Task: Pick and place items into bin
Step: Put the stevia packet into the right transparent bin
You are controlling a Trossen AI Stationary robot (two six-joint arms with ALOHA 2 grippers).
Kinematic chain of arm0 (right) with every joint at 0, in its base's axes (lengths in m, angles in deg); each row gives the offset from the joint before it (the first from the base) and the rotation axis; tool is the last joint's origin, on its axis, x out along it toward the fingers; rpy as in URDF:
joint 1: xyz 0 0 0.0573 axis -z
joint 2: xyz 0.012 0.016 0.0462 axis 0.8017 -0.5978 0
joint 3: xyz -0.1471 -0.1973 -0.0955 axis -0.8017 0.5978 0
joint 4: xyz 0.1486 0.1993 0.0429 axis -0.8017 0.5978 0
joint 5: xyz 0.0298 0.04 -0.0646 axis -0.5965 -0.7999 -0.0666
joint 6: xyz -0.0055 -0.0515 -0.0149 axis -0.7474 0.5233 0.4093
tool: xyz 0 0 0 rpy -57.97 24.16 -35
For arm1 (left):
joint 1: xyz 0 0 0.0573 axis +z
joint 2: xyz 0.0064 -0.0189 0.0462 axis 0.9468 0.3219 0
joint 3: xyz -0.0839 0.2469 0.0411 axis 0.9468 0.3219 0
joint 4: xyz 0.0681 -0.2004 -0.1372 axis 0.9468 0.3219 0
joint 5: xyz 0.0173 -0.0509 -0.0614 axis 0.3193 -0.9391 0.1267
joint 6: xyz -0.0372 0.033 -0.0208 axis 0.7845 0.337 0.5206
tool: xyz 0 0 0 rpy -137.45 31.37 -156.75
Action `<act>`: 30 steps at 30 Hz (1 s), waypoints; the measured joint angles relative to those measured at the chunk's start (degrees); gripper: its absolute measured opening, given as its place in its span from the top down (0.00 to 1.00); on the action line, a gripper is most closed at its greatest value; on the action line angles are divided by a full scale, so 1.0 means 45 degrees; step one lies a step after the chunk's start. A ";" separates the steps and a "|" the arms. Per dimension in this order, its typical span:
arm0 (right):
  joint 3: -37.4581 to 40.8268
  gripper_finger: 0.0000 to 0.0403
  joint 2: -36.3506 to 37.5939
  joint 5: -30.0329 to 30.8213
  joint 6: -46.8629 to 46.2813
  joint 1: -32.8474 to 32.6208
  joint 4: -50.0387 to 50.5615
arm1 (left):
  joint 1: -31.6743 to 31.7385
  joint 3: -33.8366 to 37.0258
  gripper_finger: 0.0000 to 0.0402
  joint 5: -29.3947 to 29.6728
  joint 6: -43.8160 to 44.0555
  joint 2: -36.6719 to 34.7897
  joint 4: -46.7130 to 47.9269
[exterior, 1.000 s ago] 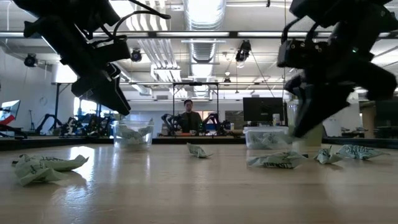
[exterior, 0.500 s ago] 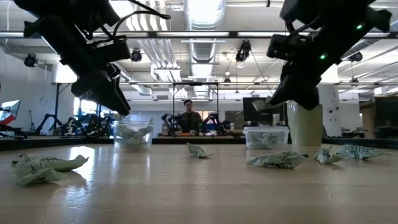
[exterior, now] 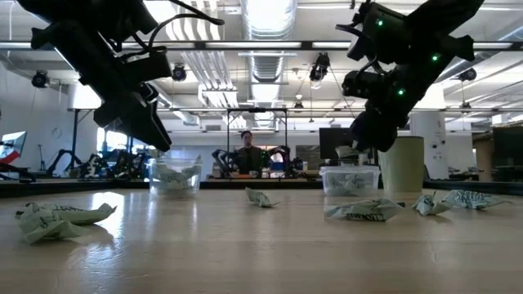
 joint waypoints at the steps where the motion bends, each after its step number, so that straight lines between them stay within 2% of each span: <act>1: -0.0002 0.97 -0.0009 0.0000 -0.0036 0.0000 -0.0018 | 0.0005 0.0000 0.63 0.0000 0.0000 0.0000 0.0000; 5: 0.0027 0.92 -0.0014 -0.0015 -0.0121 -0.0005 -0.0015 | 0.0005 0.0000 0.63 -0.0001 0.0000 0.0000 0.0000; 14: 0.0051 0.69 0.0057 0.0097 -0.0005 -0.0005 0.0021 | 0.0005 0.0000 0.63 -0.0007 -0.0005 0.0000 0.0005; 18: 0.0054 0.66 0.0357 0.0099 0.0389 -0.0128 0.0011 | 0.0005 -0.0002 0.63 -0.0010 -0.0006 -0.0015 0.0008; 22: 0.0054 0.66 0.0853 -0.0117 0.0530 -0.0550 -0.0109 | 0.0009 -0.0119 0.63 -0.0015 -0.0009 -0.0024 0.0035; 24: 0.0054 0.67 0.1028 -0.1094 0.0946 -0.0808 -0.0602 | 0.0015 -0.0171 0.63 -0.0019 -0.0010 -0.0029 0.0029; 30: 0.0100 0.69 0.0809 -0.6424 0.3303 -0.1354 -0.4722 | 0.0015 -0.0171 0.63 -0.0034 0.0000 -0.0029 0.0039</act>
